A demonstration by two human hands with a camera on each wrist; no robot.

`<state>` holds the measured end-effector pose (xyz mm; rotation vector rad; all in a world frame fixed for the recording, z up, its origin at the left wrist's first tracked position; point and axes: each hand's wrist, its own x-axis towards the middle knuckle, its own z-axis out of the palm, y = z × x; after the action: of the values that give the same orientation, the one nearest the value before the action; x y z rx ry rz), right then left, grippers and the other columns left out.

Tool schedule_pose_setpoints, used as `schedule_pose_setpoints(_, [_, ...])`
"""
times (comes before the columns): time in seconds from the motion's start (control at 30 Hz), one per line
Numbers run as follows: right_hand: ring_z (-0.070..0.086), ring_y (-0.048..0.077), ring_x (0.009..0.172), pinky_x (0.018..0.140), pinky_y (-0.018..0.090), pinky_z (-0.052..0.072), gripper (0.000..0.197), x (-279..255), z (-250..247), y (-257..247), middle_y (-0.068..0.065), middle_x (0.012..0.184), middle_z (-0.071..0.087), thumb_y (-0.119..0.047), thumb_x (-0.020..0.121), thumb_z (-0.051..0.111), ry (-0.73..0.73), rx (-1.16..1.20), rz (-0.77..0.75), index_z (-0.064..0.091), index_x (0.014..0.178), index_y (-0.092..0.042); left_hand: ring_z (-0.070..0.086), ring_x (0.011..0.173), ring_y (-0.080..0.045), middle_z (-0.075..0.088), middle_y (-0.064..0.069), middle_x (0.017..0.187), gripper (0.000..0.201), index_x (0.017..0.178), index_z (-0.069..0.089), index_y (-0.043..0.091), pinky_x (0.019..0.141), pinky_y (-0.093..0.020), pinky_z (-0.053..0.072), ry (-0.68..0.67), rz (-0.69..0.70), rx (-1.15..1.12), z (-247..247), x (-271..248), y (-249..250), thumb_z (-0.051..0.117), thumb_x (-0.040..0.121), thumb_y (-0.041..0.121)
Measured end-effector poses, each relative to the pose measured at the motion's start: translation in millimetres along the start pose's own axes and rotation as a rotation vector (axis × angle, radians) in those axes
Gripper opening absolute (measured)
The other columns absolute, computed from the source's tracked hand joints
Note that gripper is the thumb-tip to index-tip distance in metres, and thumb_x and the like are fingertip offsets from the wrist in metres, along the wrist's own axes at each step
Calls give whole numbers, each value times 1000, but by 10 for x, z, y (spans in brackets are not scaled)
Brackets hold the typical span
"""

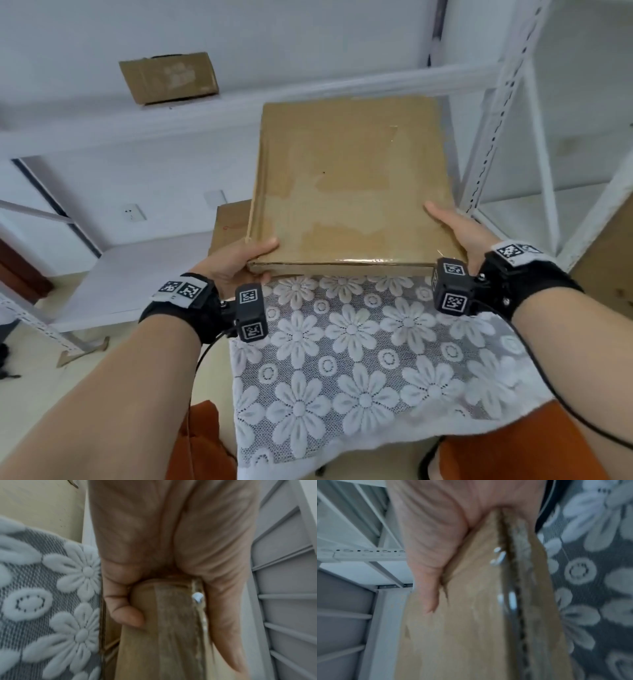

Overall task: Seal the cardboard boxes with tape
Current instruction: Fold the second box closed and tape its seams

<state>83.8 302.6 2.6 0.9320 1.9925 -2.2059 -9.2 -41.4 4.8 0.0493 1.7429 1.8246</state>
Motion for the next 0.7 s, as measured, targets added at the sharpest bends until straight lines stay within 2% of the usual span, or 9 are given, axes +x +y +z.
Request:
schedule_pose_setpoints(0.03, [54,28,120,99,51,42,104,39,-80,38,0,132,58,-73,40,82,31,13,-12,54,130,-28,66,79,-19,72,-7,92,77,100,70,10,60,-27,57,19,31,-7,49,52,6,100,34,38])
schedule_pose_setpoints(0.1, [57,26,119,101,55,40,105,67,-230,97,0,129,62,-71,36,84,75,109,-106,56,128,-29,67,100,-21,67,-9,116,86,124,56,14,80,-33,56,45,85,-5,250,89,48,94,52,41])
schedule_pose_setpoints(0.17, [66,24,104,89,47,51,82,-21,-313,84,2,115,69,-55,50,87,123,252,-191,60,120,-24,62,112,-18,61,-5,126,85,134,48,18,98,-38,48,9,107,132,420,136,66,81,66,57])
schedule_pose_setpoints(0.23, [69,19,95,82,41,55,47,-85,-439,46,1,108,71,-34,68,83,213,308,-319,60,108,-25,54,121,-22,55,-3,132,93,139,41,25,109,-46,39,32,59,232,570,175,52,72,65,70])
schedule_pose_setpoints(0.27, [69,19,95,84,43,55,40,-85,-510,22,0,107,71,-27,71,82,262,321,-370,58,103,-27,49,128,-27,49,-8,141,99,145,35,26,112,-51,36,47,31,244,609,227,32,72,64,71])
schedule_pose_setpoints(0.33, [68,22,97,86,47,54,46,-88,-642,-26,0,108,69,-22,67,85,337,329,-432,53,101,-27,46,132,-34,40,-18,148,100,150,28,21,111,-51,38,40,-16,222,720,283,-12,72,70,61])
schedule_pose_setpoints(0.47, [63,15,91,76,33,55,60,-119,-815,-70,-2,101,62,-12,65,83,557,276,-491,44,110,-21,55,117,-32,48,-20,141,76,143,38,10,91,-39,53,85,-116,259,880,406,-120,68,83,45])
schedule_pose_setpoints(0.6, [64,22,95,86,45,54,73,47,-852,-21,2,107,61,-38,42,82,751,191,-497,45,103,-28,58,112,-30,52,-16,133,48,130,52,10,84,-36,56,119,-145,279,968,486,-220,66,91,34])
schedule_pose_setpoints(0.7, [57,24,108,96,47,47,71,105,-832,8,2,117,58,-35,52,80,832,91,-499,45,112,-27,62,108,-29,59,-14,123,47,128,54,6,89,-38,56,128,-146,308,1046,509,-256,67,91,32])
